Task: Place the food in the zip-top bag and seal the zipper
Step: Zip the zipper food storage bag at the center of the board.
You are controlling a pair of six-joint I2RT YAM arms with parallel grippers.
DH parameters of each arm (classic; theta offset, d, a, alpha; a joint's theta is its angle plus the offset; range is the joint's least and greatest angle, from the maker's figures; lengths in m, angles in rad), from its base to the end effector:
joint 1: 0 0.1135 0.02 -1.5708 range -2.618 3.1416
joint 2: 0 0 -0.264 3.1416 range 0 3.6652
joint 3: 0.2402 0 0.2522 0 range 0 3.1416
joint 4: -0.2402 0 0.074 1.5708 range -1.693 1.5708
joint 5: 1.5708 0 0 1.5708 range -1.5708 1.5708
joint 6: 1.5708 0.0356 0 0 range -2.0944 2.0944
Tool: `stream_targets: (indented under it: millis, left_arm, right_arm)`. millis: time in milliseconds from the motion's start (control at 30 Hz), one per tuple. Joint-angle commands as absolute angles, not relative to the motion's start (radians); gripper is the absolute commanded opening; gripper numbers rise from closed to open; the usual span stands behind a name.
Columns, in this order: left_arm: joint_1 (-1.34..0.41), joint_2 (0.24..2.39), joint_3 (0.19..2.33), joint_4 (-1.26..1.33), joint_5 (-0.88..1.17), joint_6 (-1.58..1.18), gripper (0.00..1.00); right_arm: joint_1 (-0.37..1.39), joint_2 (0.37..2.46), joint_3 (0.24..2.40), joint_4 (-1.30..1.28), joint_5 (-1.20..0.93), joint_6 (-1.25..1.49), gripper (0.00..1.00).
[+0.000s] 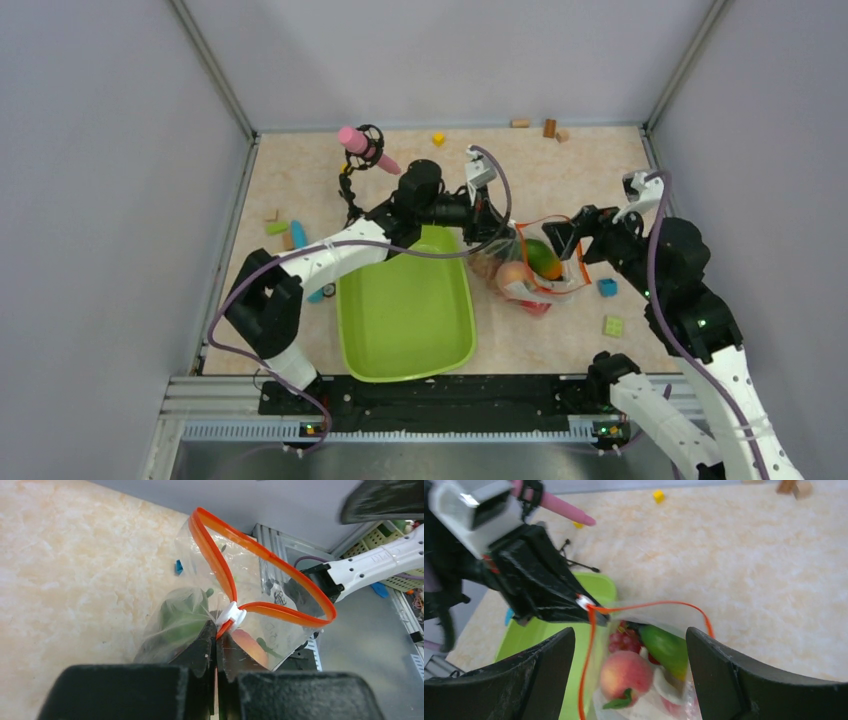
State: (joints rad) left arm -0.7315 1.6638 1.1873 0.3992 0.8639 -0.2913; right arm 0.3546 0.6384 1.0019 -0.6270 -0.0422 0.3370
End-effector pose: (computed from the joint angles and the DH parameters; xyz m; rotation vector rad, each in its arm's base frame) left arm 0.2696 -0.2783 0.3098 1.0764 1.4970 -1.4499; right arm 0.1133 0.0436 0.3855 -0.0466 1.8655 0.5215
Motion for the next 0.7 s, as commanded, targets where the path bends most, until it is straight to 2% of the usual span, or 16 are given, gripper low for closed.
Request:
stream_targets:
  millis: [0,100,167,667]
  left_arm:
    - [-0.781,1.617,1.337,-0.060,0.683,-0.094,0.00]
    - [-0.797,1.593,1.351,-0.163,0.652,-0.040,0.00]
    - [-0.797,1.577,1.353,-0.190,0.659,-0.032,0.00]
    - [-0.798,1.501,1.268,-0.087,0.791,-0.078,0.00]
  right_arm:
    - [0.342,0.613,0.966,-0.350,-0.285,0.236,0.80]
    - [0.343,0.648,0.976,-0.314,-0.417,0.206,0.80]
    - [0.344,0.687,0.992,-0.328,-0.491,0.154,0.76]
    - [0.342,0.895,1.022,-0.315,-0.813,-0.078,0.65]
